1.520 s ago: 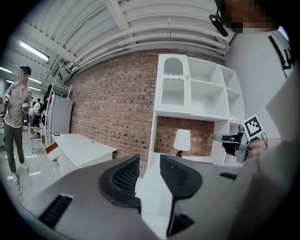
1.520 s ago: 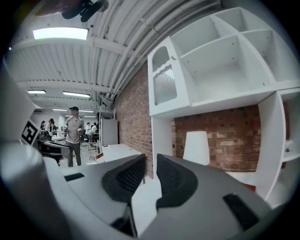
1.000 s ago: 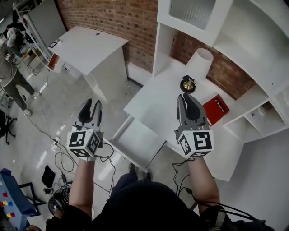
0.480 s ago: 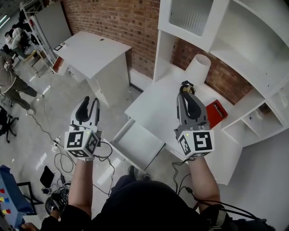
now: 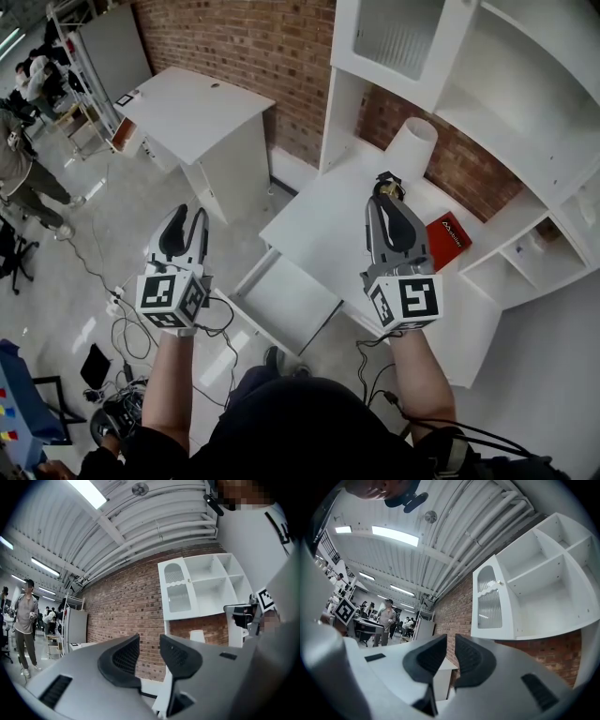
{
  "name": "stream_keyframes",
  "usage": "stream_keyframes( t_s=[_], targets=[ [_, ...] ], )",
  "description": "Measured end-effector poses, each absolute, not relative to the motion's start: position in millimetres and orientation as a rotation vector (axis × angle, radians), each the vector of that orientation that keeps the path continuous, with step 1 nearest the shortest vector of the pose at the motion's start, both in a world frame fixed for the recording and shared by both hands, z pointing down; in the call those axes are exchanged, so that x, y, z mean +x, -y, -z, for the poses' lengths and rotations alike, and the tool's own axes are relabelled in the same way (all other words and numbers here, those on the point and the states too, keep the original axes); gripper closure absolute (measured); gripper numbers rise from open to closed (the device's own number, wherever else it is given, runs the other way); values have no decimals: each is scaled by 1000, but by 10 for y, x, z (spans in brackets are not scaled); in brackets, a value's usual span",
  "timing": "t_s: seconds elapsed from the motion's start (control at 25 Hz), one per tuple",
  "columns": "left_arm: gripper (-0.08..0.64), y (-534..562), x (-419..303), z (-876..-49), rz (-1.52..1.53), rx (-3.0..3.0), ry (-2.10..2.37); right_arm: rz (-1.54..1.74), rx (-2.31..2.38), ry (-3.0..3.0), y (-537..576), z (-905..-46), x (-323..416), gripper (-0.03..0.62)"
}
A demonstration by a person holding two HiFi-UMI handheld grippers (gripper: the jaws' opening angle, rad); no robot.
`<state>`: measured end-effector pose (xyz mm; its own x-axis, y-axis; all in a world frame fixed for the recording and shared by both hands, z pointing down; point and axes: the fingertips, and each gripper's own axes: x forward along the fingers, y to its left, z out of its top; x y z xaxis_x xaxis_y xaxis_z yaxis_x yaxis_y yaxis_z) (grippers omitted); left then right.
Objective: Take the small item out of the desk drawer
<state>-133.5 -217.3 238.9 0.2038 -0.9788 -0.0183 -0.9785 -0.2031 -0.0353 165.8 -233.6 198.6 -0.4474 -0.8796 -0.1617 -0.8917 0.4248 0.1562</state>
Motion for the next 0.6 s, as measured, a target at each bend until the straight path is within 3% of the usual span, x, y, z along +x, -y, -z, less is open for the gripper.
stream_keyframes(
  t_s=[0.6],
  targets=[
    [426, 2061, -1334, -2446, 32, -2409, -1983, -321, -1602, -2632, 2256, -2008, 1649, 545]
  ],
)
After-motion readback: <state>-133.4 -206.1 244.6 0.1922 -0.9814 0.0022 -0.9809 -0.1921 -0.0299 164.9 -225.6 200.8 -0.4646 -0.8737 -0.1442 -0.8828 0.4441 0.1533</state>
